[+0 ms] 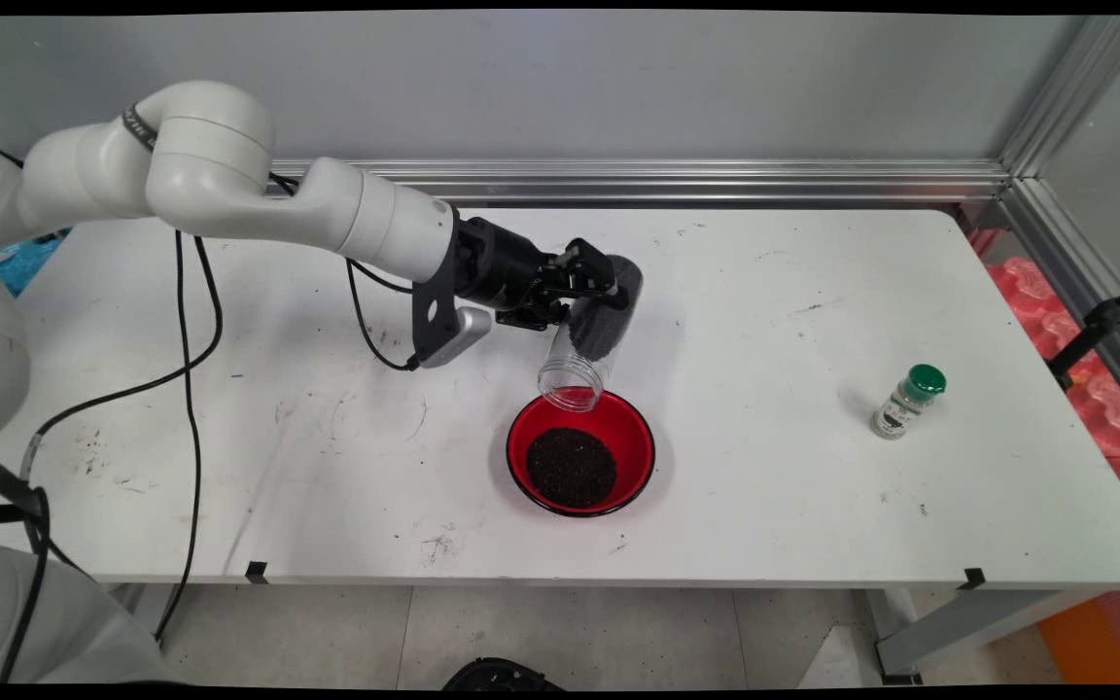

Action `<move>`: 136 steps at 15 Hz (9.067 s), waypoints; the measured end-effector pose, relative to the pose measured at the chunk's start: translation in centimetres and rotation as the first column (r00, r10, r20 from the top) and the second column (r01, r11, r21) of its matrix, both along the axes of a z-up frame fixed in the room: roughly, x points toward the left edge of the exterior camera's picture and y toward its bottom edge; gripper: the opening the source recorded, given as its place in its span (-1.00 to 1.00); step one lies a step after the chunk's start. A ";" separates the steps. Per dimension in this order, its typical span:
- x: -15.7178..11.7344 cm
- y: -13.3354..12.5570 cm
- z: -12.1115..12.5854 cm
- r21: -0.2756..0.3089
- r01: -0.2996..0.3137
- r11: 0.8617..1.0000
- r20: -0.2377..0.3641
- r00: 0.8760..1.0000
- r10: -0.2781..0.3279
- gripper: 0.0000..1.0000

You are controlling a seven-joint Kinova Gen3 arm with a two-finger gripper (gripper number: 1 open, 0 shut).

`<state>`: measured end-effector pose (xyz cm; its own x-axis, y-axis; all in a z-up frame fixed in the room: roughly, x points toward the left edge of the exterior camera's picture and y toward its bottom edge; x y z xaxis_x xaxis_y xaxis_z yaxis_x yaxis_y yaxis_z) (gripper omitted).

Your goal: Pour the black seasoning powder in the red bowl

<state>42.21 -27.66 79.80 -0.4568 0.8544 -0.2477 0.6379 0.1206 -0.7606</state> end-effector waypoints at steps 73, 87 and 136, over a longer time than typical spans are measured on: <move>-2.3 2.6 1.9 -0.306 0.112 0.945 0.118 0.990 -0.079 -1.00; -1.4 2.5 2.0 -0.121 -0.043 0.992 -0.023 0.999 0.041 -1.00; 0.3 -3.9 2.1 0.735 -0.288 0.614 -0.273 0.703 0.656 -1.00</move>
